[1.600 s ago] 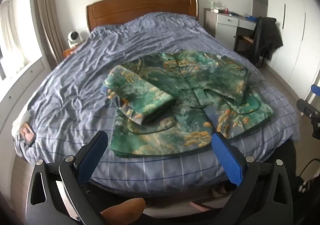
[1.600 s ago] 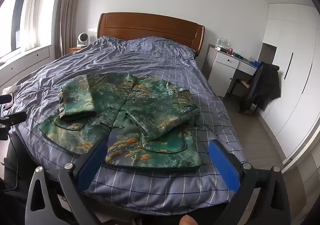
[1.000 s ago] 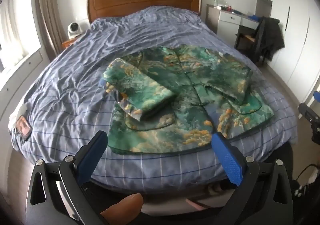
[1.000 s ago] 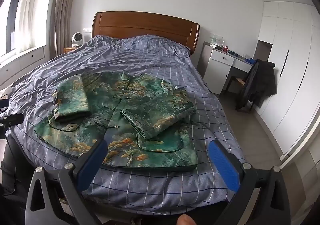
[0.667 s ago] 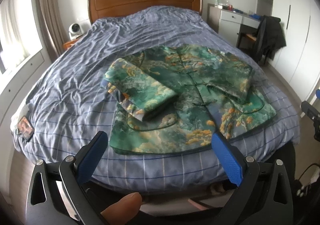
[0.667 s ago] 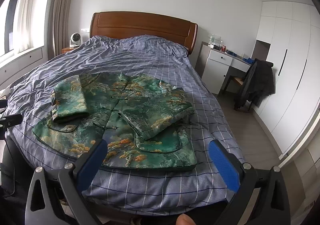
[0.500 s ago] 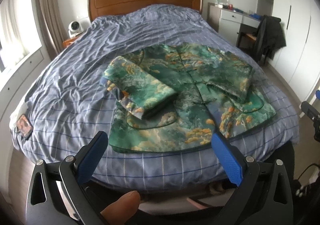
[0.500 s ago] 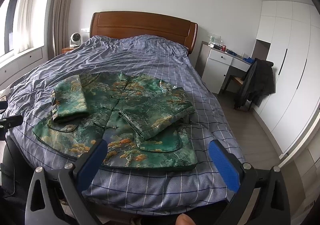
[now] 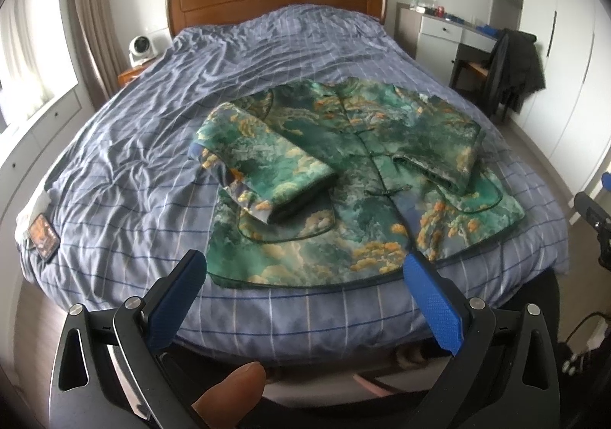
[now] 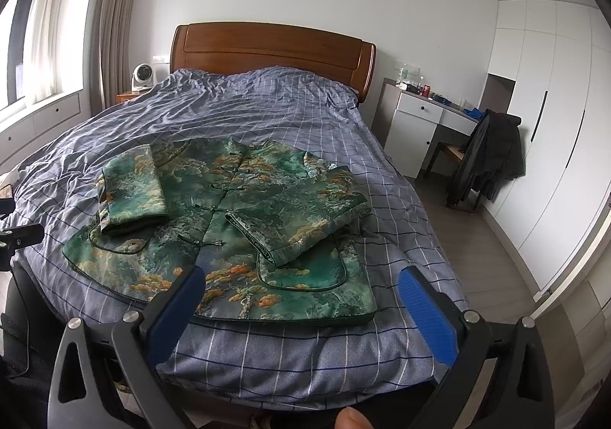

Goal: Fold large clothes

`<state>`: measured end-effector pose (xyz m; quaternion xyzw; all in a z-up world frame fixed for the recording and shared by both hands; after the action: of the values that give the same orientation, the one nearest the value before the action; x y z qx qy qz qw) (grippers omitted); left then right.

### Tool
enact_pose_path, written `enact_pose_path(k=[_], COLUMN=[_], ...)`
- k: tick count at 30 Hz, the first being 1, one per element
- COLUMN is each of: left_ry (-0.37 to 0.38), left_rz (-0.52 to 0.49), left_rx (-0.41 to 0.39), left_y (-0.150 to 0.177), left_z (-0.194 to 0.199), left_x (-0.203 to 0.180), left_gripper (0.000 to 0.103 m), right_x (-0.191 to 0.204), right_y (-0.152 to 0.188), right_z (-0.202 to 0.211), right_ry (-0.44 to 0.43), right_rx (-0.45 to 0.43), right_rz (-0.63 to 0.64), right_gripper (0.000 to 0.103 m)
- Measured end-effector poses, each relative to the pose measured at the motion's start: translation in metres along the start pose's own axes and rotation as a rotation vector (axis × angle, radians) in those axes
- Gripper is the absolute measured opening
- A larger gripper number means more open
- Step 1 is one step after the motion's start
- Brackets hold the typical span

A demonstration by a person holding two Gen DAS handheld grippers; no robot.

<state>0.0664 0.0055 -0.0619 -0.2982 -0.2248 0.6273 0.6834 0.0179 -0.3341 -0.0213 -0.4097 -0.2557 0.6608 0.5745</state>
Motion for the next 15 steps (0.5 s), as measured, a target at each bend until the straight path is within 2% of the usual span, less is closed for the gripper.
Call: enact_pose_path(k=[15], left_ry=[0.000], left_rz=[0.004], left_rx=[0.001], left_y=[0.0005], left_z=[-0.0027], left_x=[0.0032], left_gripper=[0.103], right_x=[0.0004], right_y=[-0.0003], right_z=[-0.0015], right_ry=[0.000], right_rx=[0.001], right_rz=[-0.003], right_gripper=[0.103])
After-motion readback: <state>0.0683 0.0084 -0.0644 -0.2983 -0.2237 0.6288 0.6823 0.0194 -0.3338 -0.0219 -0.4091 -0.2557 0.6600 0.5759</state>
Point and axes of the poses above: each gripper's, at about its wrist camera, not at the fingertips, and z roughly against the way its jaws point, x to its left, y to its underside, the point moved 7 cm from there along -z, roughly the way its jaws point, and after that the axes turned 6 degrees about y, right-handed, at the moved point
